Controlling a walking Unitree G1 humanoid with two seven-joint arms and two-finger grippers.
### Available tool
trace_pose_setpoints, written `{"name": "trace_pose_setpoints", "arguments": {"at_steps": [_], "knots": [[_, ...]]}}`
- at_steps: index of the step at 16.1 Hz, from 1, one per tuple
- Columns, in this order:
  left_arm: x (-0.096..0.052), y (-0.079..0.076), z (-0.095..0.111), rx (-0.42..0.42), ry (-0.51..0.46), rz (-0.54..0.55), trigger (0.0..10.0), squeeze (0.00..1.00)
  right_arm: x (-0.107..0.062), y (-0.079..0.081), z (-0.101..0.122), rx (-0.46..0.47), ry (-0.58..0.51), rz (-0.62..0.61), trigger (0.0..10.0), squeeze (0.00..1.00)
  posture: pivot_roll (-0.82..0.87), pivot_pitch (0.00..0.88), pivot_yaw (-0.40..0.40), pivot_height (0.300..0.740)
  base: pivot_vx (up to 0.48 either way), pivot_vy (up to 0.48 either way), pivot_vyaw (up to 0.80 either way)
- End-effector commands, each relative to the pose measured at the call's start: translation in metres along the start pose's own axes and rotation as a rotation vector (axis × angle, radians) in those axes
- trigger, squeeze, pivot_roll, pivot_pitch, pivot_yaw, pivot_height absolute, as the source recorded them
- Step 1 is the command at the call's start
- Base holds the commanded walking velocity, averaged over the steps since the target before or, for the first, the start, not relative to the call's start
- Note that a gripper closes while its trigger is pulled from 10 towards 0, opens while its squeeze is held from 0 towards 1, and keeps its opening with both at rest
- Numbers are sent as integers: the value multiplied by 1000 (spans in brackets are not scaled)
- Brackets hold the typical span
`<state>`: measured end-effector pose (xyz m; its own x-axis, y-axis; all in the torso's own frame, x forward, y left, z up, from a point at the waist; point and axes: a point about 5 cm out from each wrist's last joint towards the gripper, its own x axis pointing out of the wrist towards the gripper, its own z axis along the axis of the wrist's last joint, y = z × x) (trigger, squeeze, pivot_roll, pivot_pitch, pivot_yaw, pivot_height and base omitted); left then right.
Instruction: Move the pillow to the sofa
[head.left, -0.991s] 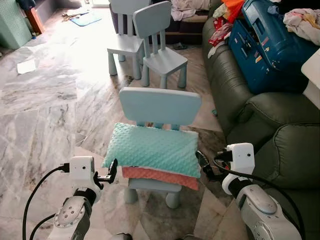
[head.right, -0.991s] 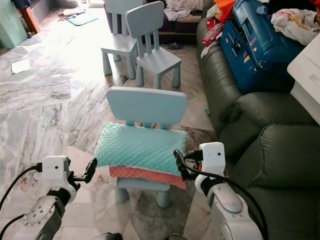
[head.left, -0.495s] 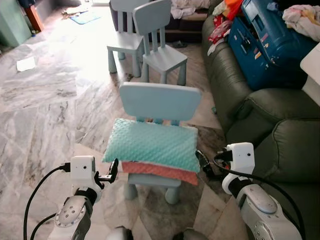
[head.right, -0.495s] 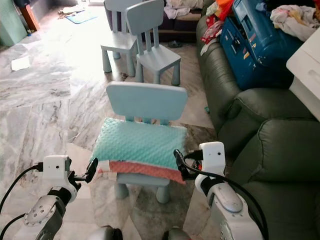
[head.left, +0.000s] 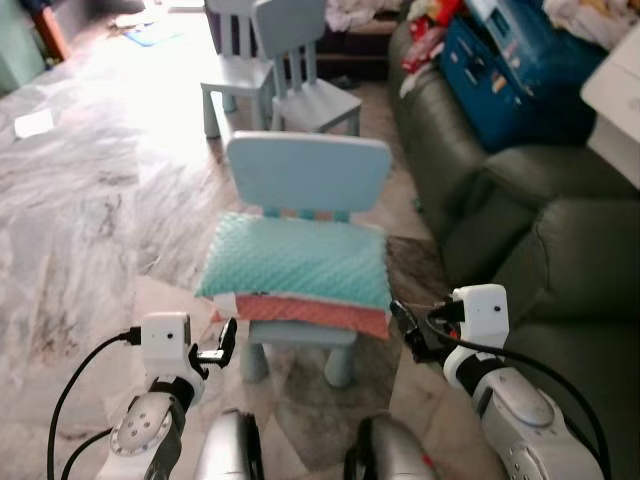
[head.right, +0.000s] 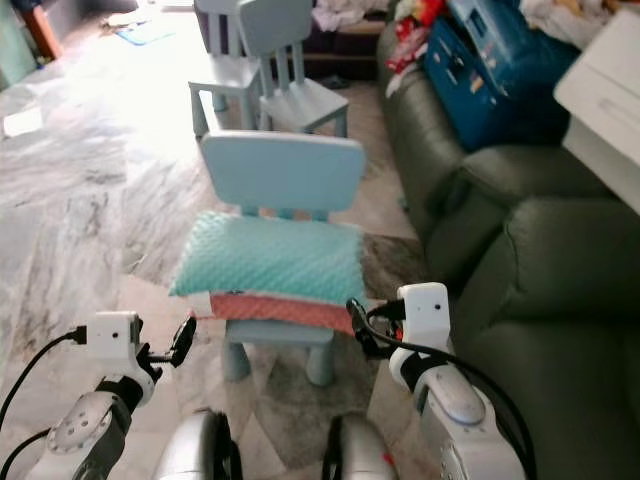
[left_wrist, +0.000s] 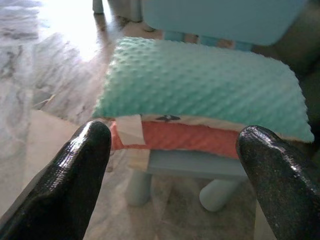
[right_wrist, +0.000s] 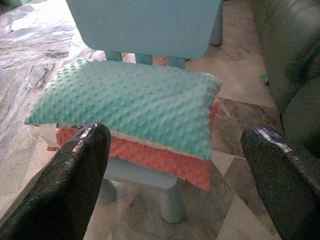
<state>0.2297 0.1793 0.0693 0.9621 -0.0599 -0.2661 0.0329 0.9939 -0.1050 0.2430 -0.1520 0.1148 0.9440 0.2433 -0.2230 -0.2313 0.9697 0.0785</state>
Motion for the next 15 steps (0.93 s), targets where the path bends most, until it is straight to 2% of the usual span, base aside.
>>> {"name": "trace_pose_setpoints", "arguments": {"at_steps": [1,3,8,15], "knots": [[-1,2,-2,13,11,11,10000,0,-2,1,0,4,-2,5,10000,0,-107,157,-26,606,0,0,0],[0,2,-2,16,10,13,10000,0,-2,1,-1,2,2,5,10000,0,-106,157,-28,581,0,0,0],[-1,3,-1,21,9,25,10000,0,-1,1,-1,1,2,9,10000,0,-105,162,-27,576,0,0,0],[-1,6,-2,30,9,49,10000,0,0,1,0,-5,3,16,10000,0,-105,167,-30,496,0,0,0]]}}
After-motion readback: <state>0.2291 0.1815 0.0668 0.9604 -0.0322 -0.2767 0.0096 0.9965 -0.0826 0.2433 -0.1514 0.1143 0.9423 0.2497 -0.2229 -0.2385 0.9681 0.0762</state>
